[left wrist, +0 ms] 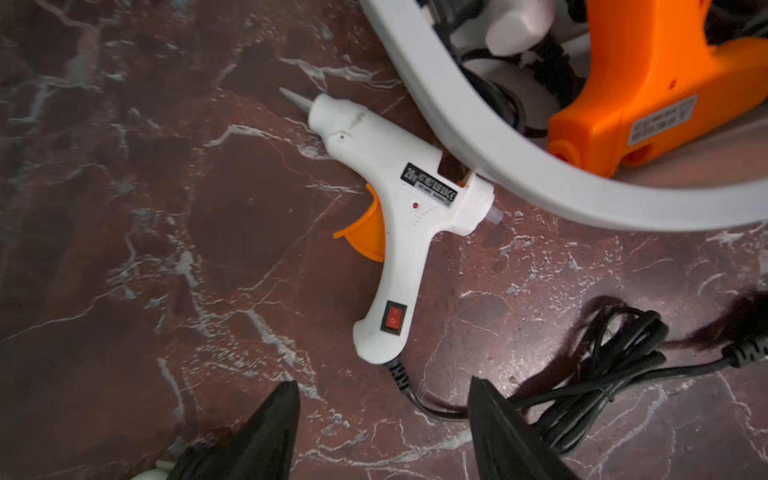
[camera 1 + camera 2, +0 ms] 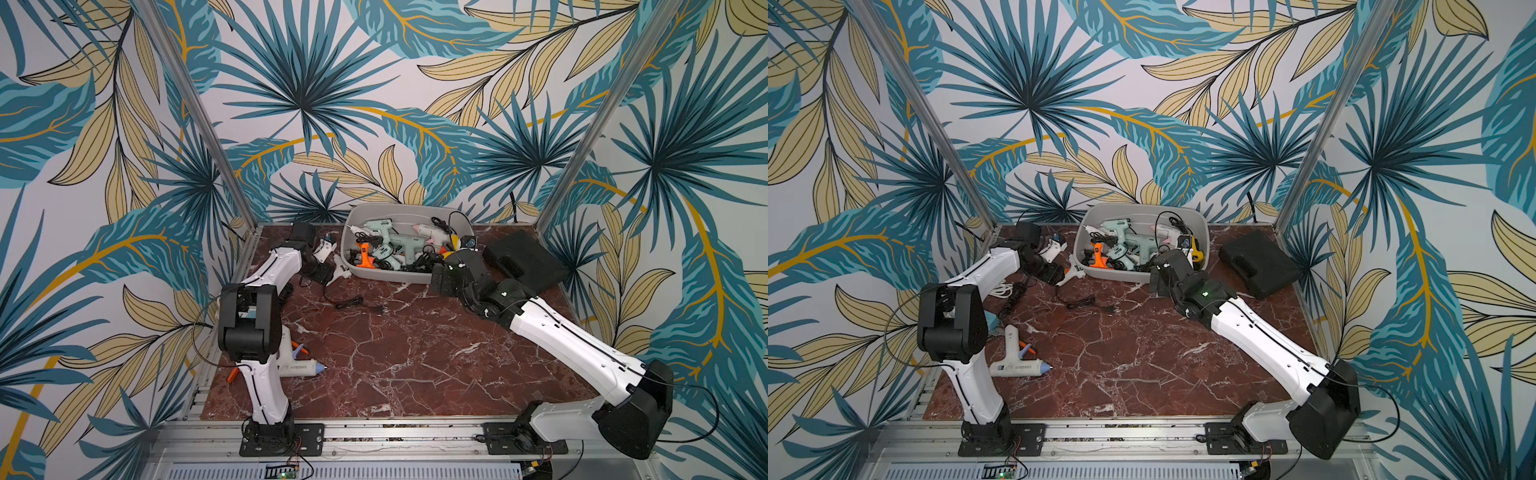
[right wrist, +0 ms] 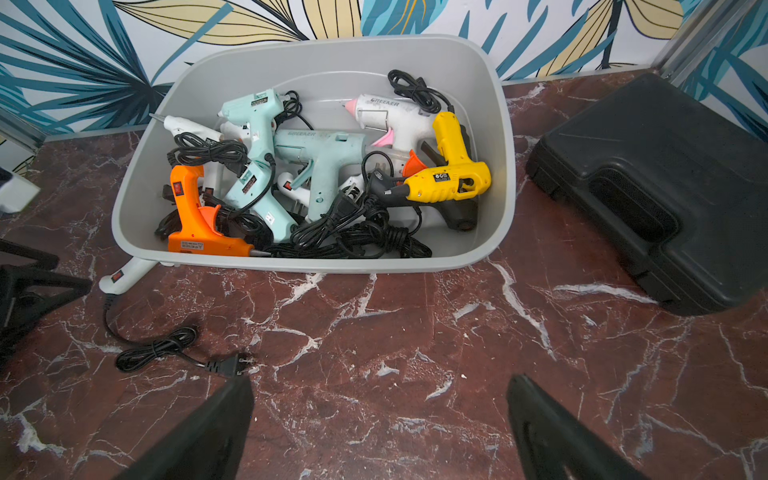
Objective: Put the hot melt glue gun into the storage box
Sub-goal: Pick up the hot melt adhesive gun from the center of the board.
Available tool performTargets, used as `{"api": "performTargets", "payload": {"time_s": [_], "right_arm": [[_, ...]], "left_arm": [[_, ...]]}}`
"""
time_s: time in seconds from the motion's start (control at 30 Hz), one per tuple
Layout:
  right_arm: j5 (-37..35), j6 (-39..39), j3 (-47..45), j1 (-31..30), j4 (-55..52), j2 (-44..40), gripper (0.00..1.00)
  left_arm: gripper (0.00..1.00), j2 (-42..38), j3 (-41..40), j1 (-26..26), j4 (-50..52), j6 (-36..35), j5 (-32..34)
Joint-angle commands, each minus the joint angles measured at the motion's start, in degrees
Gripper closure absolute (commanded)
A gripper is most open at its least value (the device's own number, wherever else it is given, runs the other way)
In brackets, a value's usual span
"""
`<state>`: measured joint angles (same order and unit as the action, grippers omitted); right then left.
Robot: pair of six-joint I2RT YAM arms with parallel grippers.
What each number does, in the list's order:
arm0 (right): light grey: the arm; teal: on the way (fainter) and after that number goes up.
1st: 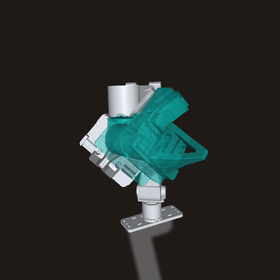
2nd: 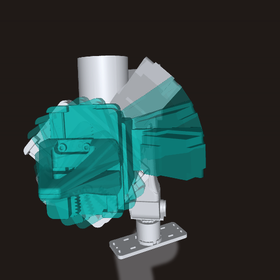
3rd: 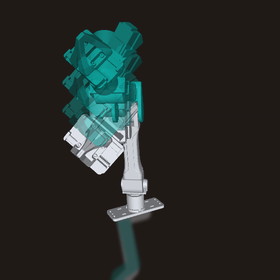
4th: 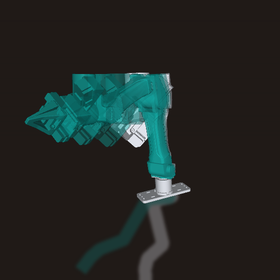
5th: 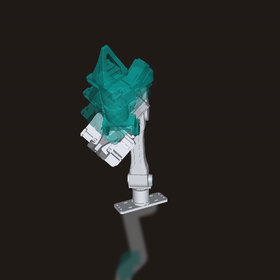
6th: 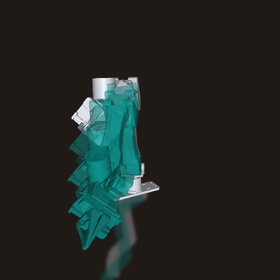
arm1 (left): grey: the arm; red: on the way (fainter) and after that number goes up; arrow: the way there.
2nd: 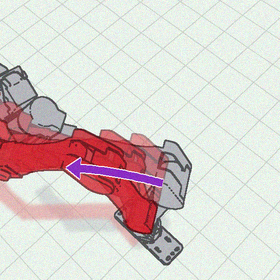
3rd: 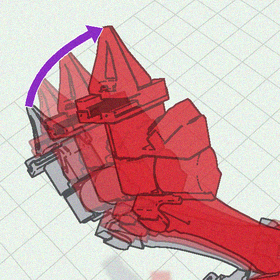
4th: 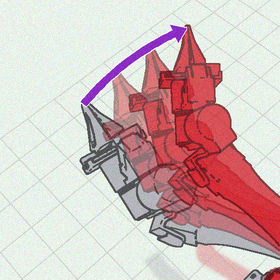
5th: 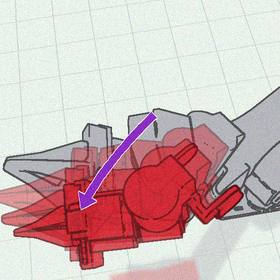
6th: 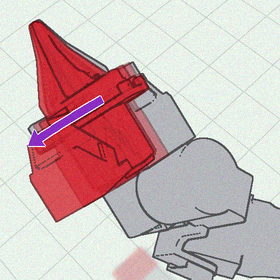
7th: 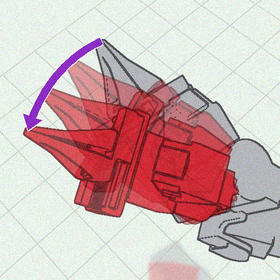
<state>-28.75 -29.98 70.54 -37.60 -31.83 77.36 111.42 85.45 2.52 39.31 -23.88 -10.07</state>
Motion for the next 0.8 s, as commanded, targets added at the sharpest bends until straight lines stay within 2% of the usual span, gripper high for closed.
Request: {"api": "performTargets", "payload": {"time_s": [0.0,0.27,0.57,0.7,0.77], "right_arm": [[-1.1,0.2,0.1,-0.3,-0.8,-0.9,0.0],[-1.4,0.4,0.1,-0.3,-1.0,-0.7,0.0],[-1.4,0.3,0.1,-0.2,-1.0,-0.3,0.01],[-1.6,0.4,0.2,-0.3,-1.0,-0.3,0.01],[-1.6,0.4,0.3,-0.3,-1.0,-0.3,0.01]], "left_arm": [[0.33,1.5,2.7,-0.2,0.3,-3.1,-2.9],[0.35,6.0,5.1,-0.2,0.0,-3.9,-2.4],[0.44,11.6,10.3,-0.2,4.5,-3.8,-2.3],[0.52,13.1,11.3,-0.2,5.6,-3.9,-0.6],[0.52,13.7,11.9,-0.2,6.7,-3.9,1.1]]}}
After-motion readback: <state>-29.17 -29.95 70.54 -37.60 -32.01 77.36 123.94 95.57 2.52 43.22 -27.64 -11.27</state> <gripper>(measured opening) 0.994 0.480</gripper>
